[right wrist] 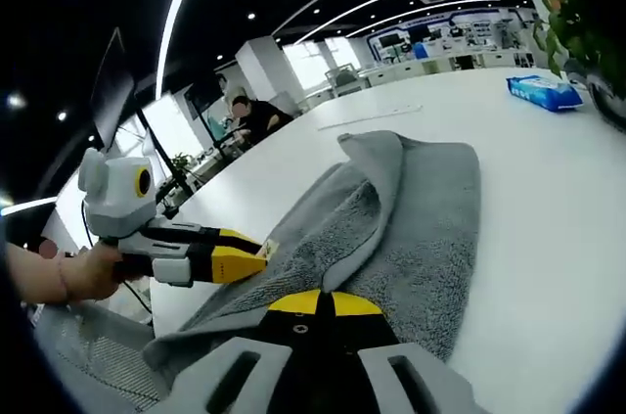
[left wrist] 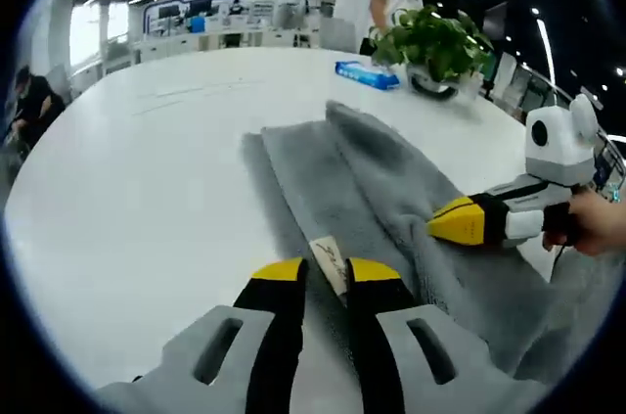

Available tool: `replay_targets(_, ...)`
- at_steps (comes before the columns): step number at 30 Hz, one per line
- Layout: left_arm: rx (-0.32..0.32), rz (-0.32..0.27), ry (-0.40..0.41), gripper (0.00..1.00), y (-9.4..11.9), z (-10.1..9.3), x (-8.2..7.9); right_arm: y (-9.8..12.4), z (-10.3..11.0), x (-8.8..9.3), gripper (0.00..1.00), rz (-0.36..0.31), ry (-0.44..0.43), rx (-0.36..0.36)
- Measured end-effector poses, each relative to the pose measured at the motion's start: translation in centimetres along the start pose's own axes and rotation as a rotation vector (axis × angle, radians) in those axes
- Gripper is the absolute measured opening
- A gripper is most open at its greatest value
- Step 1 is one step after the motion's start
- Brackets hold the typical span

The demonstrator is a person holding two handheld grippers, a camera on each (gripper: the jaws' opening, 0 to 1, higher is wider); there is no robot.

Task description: Open the folded towel by lifting each exposed corner and separating the folded layers until the towel lies flat within the target outline without major curled edges

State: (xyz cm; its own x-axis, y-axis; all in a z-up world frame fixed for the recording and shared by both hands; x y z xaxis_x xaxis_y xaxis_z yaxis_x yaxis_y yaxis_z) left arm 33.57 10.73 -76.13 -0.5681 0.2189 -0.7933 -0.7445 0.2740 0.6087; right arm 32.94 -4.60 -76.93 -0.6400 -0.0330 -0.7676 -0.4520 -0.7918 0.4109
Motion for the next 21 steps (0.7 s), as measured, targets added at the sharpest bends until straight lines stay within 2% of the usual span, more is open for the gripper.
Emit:
replay_targets(8,-0.016,-0.023,-0.123,0.11,0.06,-0.57,-0.03,0.02,0.13,0.06,0.00,-0.003,0.014,0.000)
replay_targets(12,-0.044,-0.050,-0.238,0.11,0.23,-0.80,-0.39,0.06,0.13,0.07,0.00,-0.003,0.029,-0.002)
replay_targets(13,-0.042,-0.054,-0.231,0.11,0.25,-0.85,-0.41,0.07,0.13,0.07,0.00,-0.004,0.029,-0.003)
replay_targets(14,-0.037,-0.040,-0.174,0.11,0.13,-0.62,-0.27,0.08,0.08,0.07,0.00,-0.007,0.026,-0.005)
replay_targets(16,-0.022,-0.033,-0.117,0.11,0.03,-0.36,-0.08,0.11,0.04,0.08,0.00,-0.010,0.022,-0.008)
replay_targets(18,-0.021,-0.038,-0.145,0.10,0.01,-0.39,-0.07,0.15,0.01,0.08,0.00,-0.017,0.012,-0.015)
replay_targets(21,-0.032,-0.058,-0.261,0.09,0.04,-0.83,-0.10,0.34,-0.19,-0.07,0.00,-0.044,-0.054,-0.036)
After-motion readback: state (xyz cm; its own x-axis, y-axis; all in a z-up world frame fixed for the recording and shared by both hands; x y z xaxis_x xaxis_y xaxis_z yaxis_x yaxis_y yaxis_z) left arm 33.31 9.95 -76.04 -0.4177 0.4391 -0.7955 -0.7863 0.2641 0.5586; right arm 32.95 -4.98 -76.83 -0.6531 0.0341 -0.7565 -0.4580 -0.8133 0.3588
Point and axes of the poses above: the point that each gripper's makers call its tool centre point, and the gripper's own axes: y roughly backward along the fingers, z roughly to its left, x roughly out of its underside, the point moved 6 cm from there along y, roughly backward along the fingers, and after that the axes turned 9 degrees about -x, right-handed, at the moved point
